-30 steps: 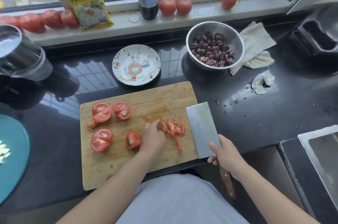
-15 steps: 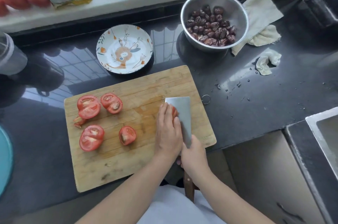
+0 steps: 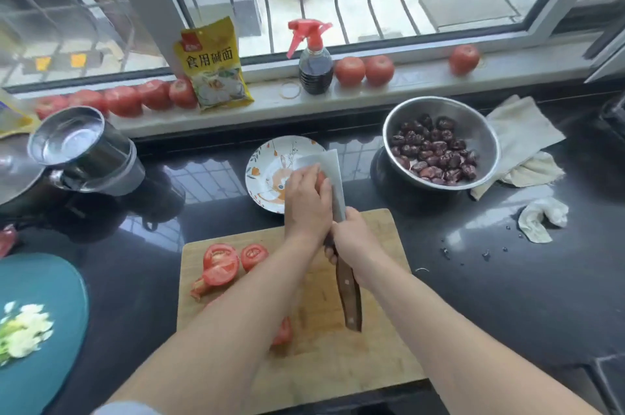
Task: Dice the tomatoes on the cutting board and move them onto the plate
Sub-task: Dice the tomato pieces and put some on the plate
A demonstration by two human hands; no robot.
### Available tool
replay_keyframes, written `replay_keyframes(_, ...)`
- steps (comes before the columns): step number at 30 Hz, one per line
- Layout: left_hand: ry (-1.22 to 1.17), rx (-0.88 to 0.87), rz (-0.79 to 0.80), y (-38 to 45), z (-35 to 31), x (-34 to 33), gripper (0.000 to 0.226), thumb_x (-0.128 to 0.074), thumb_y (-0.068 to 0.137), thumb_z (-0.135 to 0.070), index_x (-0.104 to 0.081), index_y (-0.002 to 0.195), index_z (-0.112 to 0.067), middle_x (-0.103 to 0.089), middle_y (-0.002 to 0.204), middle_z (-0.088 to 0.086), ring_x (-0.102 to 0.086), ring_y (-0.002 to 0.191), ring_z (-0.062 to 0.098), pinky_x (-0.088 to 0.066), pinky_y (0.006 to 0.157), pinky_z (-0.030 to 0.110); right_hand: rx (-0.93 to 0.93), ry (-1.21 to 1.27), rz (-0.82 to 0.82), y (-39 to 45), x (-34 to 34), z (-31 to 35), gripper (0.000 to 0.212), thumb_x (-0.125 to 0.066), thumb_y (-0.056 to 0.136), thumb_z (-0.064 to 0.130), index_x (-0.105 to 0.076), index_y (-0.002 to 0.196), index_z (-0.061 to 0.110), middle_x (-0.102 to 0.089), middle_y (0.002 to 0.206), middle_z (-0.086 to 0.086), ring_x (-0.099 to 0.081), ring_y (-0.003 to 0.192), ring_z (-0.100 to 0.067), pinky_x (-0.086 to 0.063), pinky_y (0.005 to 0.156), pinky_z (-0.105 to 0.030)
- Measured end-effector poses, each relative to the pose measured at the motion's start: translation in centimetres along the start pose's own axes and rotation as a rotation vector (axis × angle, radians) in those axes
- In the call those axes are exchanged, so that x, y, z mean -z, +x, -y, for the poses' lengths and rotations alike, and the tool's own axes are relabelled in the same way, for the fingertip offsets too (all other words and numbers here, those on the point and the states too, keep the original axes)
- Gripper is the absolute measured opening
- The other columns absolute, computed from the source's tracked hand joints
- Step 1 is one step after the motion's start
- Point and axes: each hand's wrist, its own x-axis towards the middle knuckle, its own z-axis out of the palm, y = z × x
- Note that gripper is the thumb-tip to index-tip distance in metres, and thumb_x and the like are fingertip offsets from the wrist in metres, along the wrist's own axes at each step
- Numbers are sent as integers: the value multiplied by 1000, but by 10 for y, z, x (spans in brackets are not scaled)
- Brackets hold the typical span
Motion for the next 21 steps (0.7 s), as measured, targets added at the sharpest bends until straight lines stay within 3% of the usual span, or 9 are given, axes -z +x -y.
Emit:
replay_keyframes(4, 103, 10, -58, 65, 27, -6, 15, -57, 102, -15, -70, 106, -9, -66, 112, 8, -53, 111, 27, -28, 91, 19, -23, -42, -28, 59, -20, 30, 35, -38, 79, 12, -57, 109, 12, -66, 88, -21, -55, 47, -23, -46, 48, -31)
replay_keyframes(6, 120, 34, -92, 86, 42, -12, 18, -56, 103, -16, -72, 107, -8, -67, 111, 9, -53, 111, 26, -27, 90, 18, -52, -42, -42, 80, -27, 36, 39, -38, 80, 13, -56, 114, 12, -67, 84, -20, -55, 46, -23, -47, 50, -32)
replay_keyframes(9, 155, 84, -100, 107, 60, -20, 19, -53, 103, -14, -70, 103, -6, -66, 108, 12, -54, 110, 29, -33, 91, 26, -105, -81, -90, 94, -26, 43, 30, -37, 85, 7, -56, 107, 10, -67, 81, -18, -58, 54, -27, -51, 57, -36)
replay_keyframes(12, 205, 147, -53, 115, 67, -19, 18, -51, 104, -11, -68, 102, -6, -60, 104, 7, -53, 110, 27, -30, 86, 24, -96, -225, -132, 90, -14, 51, 24, -35, 86, 4, -54, 98, 11, -68, 83, -18, -68, 70, -32, -57, 67, -40)
replay_keyframes(15, 225, 154, -25, 110, 61, -10, 20, -49, 105, -16, -68, 106, -11, -59, 108, 1, -53, 109, 23, -41, 87, 33, -52, -391, -164, 81, 1, 56, 25, -37, 89, 9, -52, 109, 15, -68, 92, -14, -66, 76, -28, -54, 64, -36)
replay_keyframes(17, 208, 161, 2, 103, 49, -1, 27, -44, 105, -20, -70, 107, -12, -64, 111, 1, -55, 111, 24, -46, 94, 41, -19, -494, -201, 71, 10, 58, 28, -40, 89, 14, -51, 115, 16, -64, 102, -11, -65, 88, -31, -56, 70, -39)
replay_keyframes(19, 201, 160, 78, 91, 40, 8, 33, -39, 100, -22, -67, 86, -11, -65, 97, 1, -57, 106, 30, -45, 94, 45, -9, -560, -218, 59, 17, 58, 28, -42, 89, 14, -50, 115, 15, -62, 107, -11, -63, 96, -33, -54, 74, -40)
replay_keyframes(20, 209, 179, 139, 82, 35, 15, 34, -37, 97, -26, -64, 83, -13, -64, 96, 3, -56, 106, 33, -45, 95, 48, -12, -571, -212, 54, 20, 56, 27, -41, 90, 14, -49, 116, 14, -60, 109, -10, -61, 96, -32, -52, 71, -37)
replay_keyframes(21, 224, 226, 204, 70, 30, 23, 34, -34, 95, -33, -65, 89, -18, -63, 107, 6, -53, 115, 36, -44, 101, 50, -17, -584, -196, 47, 21, 55, 25, -40, 93, 15, -49, 116, 15, -59, 111, -9, -60, 94, -31, -47, 64, -33)
